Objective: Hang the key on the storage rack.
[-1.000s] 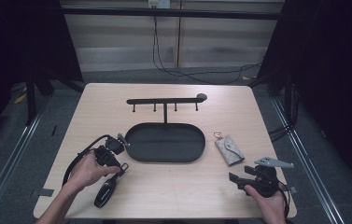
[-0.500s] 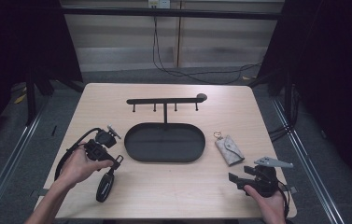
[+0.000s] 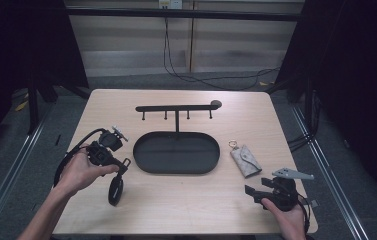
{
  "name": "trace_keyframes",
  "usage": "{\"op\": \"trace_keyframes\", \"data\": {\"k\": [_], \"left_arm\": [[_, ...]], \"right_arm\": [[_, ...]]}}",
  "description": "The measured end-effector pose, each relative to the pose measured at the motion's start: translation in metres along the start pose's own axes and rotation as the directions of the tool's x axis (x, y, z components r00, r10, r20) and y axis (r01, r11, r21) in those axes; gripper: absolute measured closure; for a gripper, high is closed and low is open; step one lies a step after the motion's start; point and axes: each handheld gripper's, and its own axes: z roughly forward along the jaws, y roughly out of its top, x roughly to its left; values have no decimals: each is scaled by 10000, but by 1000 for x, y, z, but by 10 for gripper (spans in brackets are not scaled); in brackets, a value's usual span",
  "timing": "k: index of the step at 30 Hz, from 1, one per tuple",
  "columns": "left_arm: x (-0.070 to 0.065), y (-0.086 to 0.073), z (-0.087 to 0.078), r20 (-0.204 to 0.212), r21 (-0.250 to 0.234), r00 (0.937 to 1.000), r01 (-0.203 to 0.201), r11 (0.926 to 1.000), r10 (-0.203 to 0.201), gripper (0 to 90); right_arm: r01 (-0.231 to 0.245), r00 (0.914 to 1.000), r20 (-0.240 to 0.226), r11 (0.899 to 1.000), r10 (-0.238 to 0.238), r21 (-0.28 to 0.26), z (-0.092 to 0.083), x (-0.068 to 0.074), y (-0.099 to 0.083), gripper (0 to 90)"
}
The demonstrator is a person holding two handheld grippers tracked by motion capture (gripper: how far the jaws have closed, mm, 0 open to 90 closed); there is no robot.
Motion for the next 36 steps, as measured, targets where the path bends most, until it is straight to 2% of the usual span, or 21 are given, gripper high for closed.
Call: {"op": "trace_keyframes", "data": {"k": [3, 5, 15, 24, 30, 32, 33, 36], "left_arm": [[-2, 0, -3, -33, 131, 9998, -198, 9997, 199, 709], [-3, 0, -6, -96, 134, 9999, -133, 9998, 134, 710], [-5, 8, -18, -137, 265, 9992, -363, 9990, 367, 709], [-2, 16, -21, -248, 364, 9993, -272, 9990, 281, 709], [0, 23, -27, -246, 211, 9996, -113, 9997, 118, 709], [2, 26, -30, -228, 348, 9995, -190, 9992, 198, 709], [2, 27, -32, -279, 246, 9996, -29, 9997, 36, 709], [6, 31, -38, -316, 259, 9995, 83, 9996, -75, 709]], "right_arm": [[9, 10000, -6, 10000, -9, -23, 0, 0, 0, 239], [22, 10000, 0, 10000, -22, -34, 0, 0, 0, 238], [25, 10000, -6, 10000, -25, -19, 0, 0, 0, 237], [-77, 10000, 2, 9999, 77, -102, 0, -1, 0, 231], [-58, 10000, -25, 10000, 58, 28, 1, 0, 0, 211], [-19, 9999, 110, 10000, 18, 56, 1, 0, 0, 200], [22, 9999, 100, 10000, -22, 64, 1, 0, 0, 200], [19, 9999, 114, 10000, -20, 37, 1, 1, 0, 200]]}}
